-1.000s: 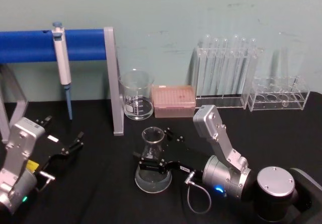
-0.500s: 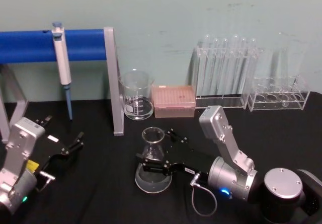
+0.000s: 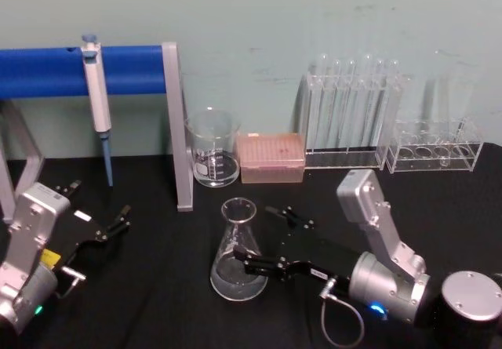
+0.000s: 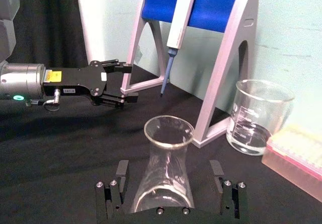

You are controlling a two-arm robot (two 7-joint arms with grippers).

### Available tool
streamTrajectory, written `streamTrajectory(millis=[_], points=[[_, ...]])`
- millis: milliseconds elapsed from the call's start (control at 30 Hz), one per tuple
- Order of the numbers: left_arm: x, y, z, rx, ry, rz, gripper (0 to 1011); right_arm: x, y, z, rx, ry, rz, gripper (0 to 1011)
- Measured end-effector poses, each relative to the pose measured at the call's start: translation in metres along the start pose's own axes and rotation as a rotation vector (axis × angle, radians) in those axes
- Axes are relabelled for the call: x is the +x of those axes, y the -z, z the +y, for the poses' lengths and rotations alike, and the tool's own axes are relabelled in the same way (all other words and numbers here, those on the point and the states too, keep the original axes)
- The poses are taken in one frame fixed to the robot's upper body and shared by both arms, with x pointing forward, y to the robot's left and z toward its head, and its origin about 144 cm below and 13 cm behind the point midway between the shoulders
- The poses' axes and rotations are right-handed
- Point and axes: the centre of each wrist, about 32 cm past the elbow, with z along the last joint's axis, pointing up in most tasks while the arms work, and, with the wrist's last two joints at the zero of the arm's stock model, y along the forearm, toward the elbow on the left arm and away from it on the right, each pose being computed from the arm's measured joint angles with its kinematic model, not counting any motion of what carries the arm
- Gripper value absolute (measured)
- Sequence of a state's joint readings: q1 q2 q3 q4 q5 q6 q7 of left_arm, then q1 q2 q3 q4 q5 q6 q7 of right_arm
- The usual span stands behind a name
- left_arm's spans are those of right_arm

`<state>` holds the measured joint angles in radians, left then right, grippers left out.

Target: Grasp the erlenmeyer flask with one hand, shake it three times, then place it back.

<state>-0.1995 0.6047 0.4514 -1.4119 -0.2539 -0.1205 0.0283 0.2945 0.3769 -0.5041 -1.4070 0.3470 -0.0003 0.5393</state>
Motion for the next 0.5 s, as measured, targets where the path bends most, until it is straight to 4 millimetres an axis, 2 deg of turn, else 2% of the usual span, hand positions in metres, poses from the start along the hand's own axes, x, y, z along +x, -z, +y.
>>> streamTrajectory(millis=[333, 500], points=[[0.000, 0.000, 0.000, 0.000, 0.000, 0.000, 1001, -0.001, -0.002, -0.027, -0.012, 0.055, 0.025, 1000], [0.000, 0.000, 0.000, 0.000, 0.000, 0.000, 1001, 0.001, -0.002, -0.039, -0.001, 0.139, 0.028, 1000]])
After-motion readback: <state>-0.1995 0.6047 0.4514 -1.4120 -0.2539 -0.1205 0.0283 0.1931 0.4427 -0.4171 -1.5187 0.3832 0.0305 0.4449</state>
